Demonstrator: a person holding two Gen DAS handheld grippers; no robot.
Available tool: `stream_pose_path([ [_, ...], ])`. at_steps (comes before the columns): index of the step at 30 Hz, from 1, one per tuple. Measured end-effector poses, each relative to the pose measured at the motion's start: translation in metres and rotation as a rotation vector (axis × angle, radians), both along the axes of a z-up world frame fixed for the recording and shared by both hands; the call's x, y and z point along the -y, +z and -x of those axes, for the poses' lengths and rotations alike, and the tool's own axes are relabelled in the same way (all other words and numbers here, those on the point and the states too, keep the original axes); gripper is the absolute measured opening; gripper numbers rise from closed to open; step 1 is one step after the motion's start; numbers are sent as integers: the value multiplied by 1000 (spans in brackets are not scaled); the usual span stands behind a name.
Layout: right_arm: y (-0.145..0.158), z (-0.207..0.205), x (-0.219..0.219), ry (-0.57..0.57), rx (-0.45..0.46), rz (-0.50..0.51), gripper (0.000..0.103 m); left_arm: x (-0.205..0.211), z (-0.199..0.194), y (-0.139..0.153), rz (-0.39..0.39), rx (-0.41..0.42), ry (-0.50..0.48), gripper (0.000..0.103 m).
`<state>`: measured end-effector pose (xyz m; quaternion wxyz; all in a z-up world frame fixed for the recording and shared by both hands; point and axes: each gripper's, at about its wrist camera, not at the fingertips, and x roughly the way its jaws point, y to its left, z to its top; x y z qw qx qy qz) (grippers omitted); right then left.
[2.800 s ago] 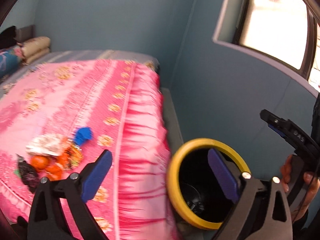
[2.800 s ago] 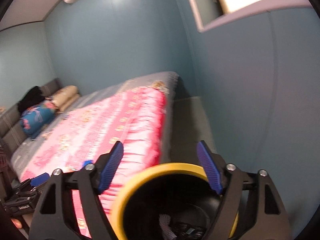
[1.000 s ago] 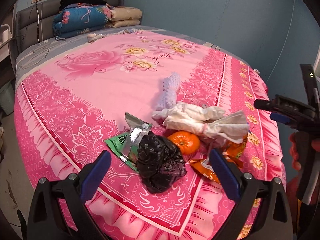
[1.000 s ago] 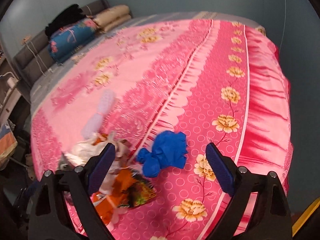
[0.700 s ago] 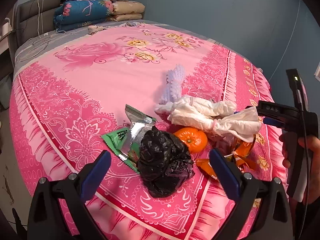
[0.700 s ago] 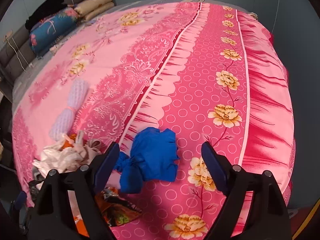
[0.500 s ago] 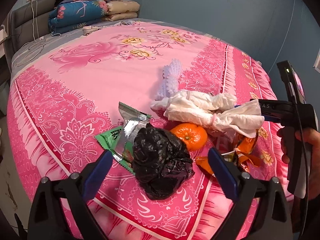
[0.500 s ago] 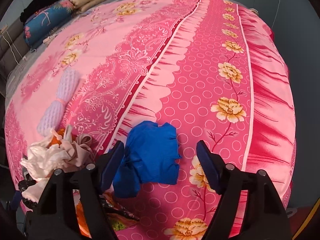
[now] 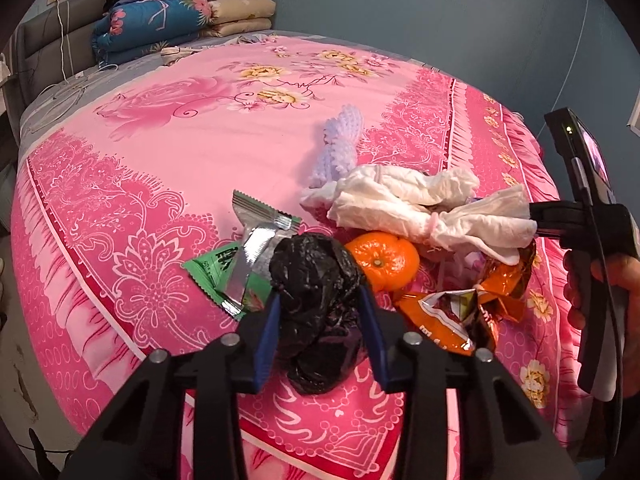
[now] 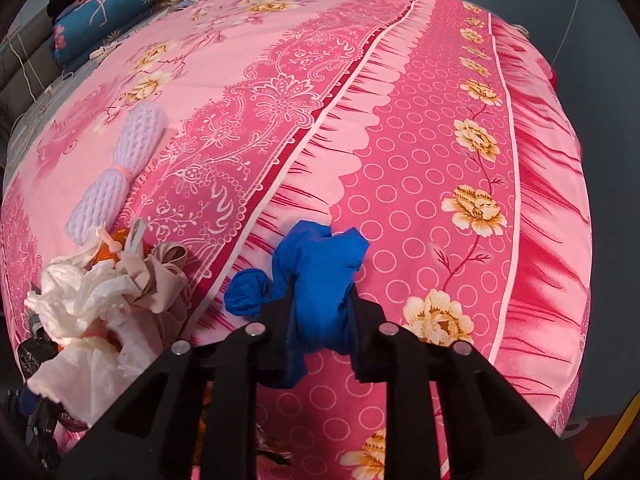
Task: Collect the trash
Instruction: 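Carry the black bag and blue glove to the bin and release both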
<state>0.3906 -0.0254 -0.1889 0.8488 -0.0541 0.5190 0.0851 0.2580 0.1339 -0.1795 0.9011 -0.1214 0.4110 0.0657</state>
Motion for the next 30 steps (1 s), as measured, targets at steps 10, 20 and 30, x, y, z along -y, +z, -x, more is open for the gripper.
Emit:
stream_pose_path([
  [10, 12, 36, 4, 58, -46, -72, 14, 8, 15, 12, 21, 37, -41, 30],
  [20, 20, 79, 27, 79, -91, -140, 14, 40, 34, 19, 25, 40, -157, 30],
  [30, 41, 119, 61, 88, -74, -210, 14, 57, 57, 35, 22, 68, -184, 30],
])
